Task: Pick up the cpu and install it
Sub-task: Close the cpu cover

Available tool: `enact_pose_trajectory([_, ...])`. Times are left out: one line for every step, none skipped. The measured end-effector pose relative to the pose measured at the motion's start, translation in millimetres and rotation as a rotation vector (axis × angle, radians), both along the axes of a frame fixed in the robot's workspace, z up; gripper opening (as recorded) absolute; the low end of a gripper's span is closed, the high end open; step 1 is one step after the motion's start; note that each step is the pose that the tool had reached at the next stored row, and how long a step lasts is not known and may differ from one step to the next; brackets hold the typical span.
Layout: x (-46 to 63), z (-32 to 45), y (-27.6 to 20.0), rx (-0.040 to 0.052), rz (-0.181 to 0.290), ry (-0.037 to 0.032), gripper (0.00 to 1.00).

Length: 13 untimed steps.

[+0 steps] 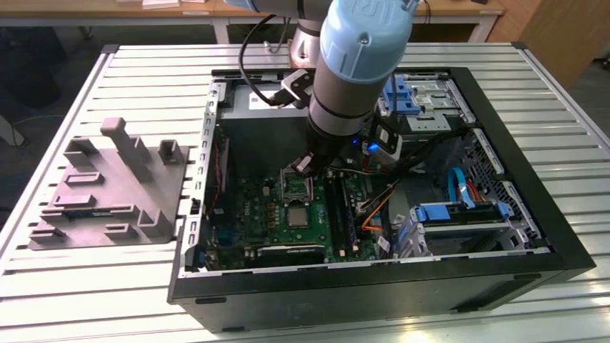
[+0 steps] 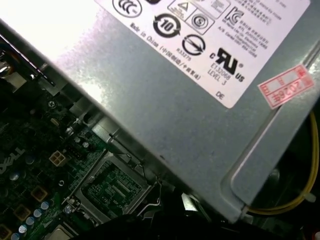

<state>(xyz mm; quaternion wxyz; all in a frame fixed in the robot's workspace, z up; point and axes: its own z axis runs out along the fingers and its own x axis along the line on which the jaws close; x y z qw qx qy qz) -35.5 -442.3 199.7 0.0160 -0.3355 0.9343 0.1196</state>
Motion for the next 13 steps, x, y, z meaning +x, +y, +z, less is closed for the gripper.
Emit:
enact_pose_trajectory([0.0,0.0,0.1,-0.0024,0.001,0.0001,0.11])
enact_pose_trajectory([0.0,0.1,0.1,-0.0037,0.002,0.0002,0.11])
enact_pose_trajectory([-0.1,0.4,0.1,-0.0043,0.003,0.0002,0.11])
enact_pose_trajectory([-0.1,0.6,0.1,-0.0053,0.004,0.0003,0.11])
enact_pose_trajectory([-0.1,0.7,0.2,-0.0067,0.005,0.0003,0.11])
enact_pose_trajectory([-0.1,1.0,0.2,-0.0088,0.005,0.0003,0.11])
enact_pose_trajectory([-0.1,1.3,0.3,-0.0119,0.006,0.0004,0.11])
enact_pose_trajectory([-0.1,1.6,0.4,-0.0163,0.007,0.0006,0.11])
enact_pose_trajectory([-0.1,1.9,0.5,-0.0201,0.008,0.0006,0.11])
enact_pose_trajectory([-0.1,2.3,0.6,-0.0227,0.009,0.0008,0.11])
enact_pose_trajectory([-0.1,2.9,0.7,-0.0246,0.009,0.0009,0.11])
enact_pose_trajectory([-0.1,3.4,0.7,-0.0258,0.010,0.0010,0.11])
enact_pose_trajectory([-0.1,3.9,0.8,-0.0269,0.011,0.0010,0.11])
